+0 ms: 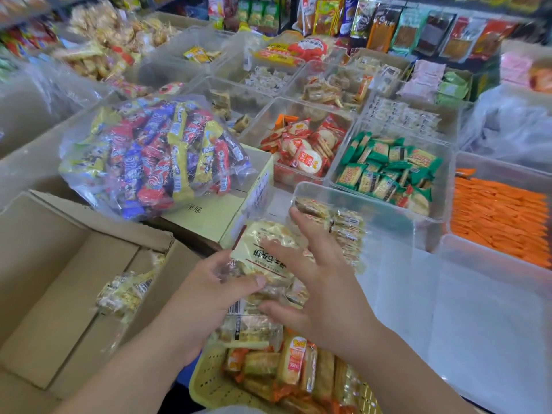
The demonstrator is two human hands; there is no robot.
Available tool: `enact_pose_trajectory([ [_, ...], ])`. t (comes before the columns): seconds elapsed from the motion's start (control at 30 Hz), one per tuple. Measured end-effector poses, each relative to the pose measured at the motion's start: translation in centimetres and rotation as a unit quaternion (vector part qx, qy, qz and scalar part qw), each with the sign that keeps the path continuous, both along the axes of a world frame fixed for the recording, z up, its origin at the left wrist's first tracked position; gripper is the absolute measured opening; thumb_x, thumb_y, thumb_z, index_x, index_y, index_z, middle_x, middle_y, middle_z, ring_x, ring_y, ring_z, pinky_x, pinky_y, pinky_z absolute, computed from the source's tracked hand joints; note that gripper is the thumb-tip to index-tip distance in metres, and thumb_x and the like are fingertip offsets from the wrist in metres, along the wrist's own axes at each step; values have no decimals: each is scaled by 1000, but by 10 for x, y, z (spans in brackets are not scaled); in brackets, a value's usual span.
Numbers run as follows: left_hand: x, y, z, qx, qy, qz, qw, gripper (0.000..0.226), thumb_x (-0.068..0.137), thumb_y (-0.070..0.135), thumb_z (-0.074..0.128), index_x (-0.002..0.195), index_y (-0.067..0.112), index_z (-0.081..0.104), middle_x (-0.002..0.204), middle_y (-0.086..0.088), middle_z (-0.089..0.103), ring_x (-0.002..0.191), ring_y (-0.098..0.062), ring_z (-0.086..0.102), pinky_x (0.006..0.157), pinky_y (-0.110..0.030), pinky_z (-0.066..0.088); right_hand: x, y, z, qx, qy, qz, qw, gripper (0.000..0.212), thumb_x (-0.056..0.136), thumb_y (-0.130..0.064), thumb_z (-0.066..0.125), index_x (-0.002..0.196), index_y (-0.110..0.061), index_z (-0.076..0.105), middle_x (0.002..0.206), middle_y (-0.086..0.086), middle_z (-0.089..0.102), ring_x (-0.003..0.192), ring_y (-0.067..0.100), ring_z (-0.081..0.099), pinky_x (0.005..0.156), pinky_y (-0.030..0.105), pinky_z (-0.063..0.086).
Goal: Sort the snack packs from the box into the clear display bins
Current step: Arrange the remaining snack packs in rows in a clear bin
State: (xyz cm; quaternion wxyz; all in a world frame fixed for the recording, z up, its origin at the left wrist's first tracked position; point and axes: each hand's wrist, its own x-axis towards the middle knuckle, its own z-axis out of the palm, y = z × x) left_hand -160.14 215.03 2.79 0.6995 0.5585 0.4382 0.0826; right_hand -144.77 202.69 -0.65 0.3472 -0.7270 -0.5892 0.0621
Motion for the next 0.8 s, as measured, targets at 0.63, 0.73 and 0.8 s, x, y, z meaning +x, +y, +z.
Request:
enact_pose_trajectory([
  [0.63,22,23,-14,-83,-14,70,994,54,89,58,50,100,13,79,111,-13,77,88,-22,78,64,-24,59,56,10,-9,65,161,-133,976,32,94,-40,66,126,-37,65,113,-20,62,113,-6,53,94,11,39],
  [0.73,14,28,-22,-117,-81,127,982,48,80,54,65,108,18,78,108,-13,78,88,-35,78,61,-43,62,94,24,-18,42,173,-182,967,33,95,-30,69,128,-34,66,107,-35,57,102,-21,50,81,2,38],
  [0.8,15,34,-28,-141,-105,150,973,46,79,52,65,108,17,77,109,-13,78,89,-35,78,60,-44,62,120,39,-25,9,160,-212,964,34,97,-28,66,131,-31,66,109,-32,57,96,-14,52,81,14,42],
])
